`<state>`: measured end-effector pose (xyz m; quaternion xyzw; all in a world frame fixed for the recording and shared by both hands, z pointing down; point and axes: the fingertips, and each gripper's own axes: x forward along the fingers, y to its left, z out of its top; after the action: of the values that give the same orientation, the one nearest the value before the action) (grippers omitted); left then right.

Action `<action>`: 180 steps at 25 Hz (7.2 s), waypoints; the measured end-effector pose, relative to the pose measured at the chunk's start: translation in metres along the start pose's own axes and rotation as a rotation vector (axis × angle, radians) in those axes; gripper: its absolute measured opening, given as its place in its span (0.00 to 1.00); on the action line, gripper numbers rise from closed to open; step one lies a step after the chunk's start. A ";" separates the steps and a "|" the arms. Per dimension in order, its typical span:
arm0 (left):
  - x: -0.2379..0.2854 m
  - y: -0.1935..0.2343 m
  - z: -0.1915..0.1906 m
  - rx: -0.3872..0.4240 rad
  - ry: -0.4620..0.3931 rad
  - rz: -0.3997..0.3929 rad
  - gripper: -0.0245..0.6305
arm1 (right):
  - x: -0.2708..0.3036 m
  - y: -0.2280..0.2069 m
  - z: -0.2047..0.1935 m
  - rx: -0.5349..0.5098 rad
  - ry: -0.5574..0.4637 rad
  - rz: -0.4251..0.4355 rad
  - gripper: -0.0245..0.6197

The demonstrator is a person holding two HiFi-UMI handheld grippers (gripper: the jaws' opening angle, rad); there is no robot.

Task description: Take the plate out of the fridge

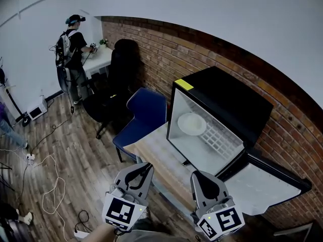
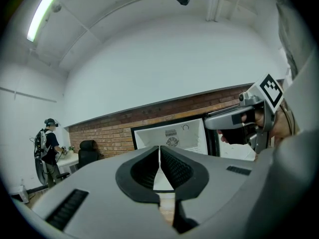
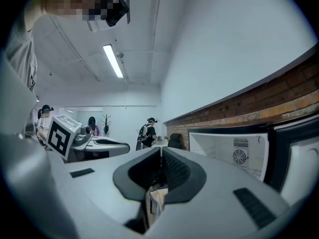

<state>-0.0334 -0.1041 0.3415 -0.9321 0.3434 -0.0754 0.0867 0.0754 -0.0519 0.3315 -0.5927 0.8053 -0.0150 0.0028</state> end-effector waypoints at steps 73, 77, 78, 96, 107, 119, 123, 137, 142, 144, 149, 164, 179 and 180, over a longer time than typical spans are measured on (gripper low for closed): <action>0.274 0.047 -0.104 -1.043 0.240 -0.405 0.37 | 0.131 -0.128 -0.004 0.005 0.077 -0.238 0.09; 0.285 0.038 -0.126 -1.145 0.284 -0.410 0.37 | 0.131 -0.129 -0.010 0.002 0.097 -0.237 0.09; 0.287 0.037 -0.131 -1.169 0.294 -0.410 0.37 | 0.132 -0.129 -0.013 0.004 0.103 -0.236 0.09; 0.325 0.006 -0.168 -1.526 0.397 -0.424 0.37 | 0.121 -0.146 -0.038 0.041 0.172 -0.290 0.09; 0.330 -0.004 -0.158 -1.612 0.384 -0.443 0.17 | 0.107 -0.149 -0.041 0.058 0.174 -0.312 0.09; 0.328 -0.001 -0.151 -1.671 0.366 -0.412 0.10 | 0.099 -0.141 -0.038 0.051 0.154 -0.300 0.09; 0.321 0.004 -0.141 -1.677 0.343 -0.422 0.10 | 0.097 -0.137 -0.030 0.039 0.134 -0.296 0.09; 0.274 0.016 -0.106 -1.675 0.298 -0.443 0.10 | 0.079 -0.126 0.004 0.002 0.048 -0.310 0.09; 0.257 0.028 -0.086 -1.678 0.258 -0.445 0.10 | 0.081 -0.117 0.012 -0.007 0.025 -0.289 0.09; 0.252 0.033 -0.078 -1.683 0.243 -0.442 0.10 | 0.082 -0.113 0.016 -0.009 0.019 -0.280 0.09; 0.236 0.047 -0.062 -1.679 0.194 -0.447 0.10 | 0.088 -0.103 0.021 -0.016 0.010 -0.245 0.09; 0.168 0.111 -0.052 -1.651 0.048 -0.354 0.10 | 0.122 -0.061 0.027 -0.029 -0.013 -0.098 0.09; 0.104 0.155 -0.083 -1.668 -0.018 -0.227 0.10 | 0.160 -0.009 0.016 -0.025 0.017 0.057 0.09; 0.101 0.156 -0.087 -1.667 -0.023 -0.216 0.10 | 0.162 -0.006 0.014 -0.014 0.022 0.069 0.09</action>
<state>-0.0730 -0.2967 0.4006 -0.7196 0.1947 0.2044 -0.6344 0.0335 -0.2086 0.3202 -0.5645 0.8252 -0.0159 -0.0099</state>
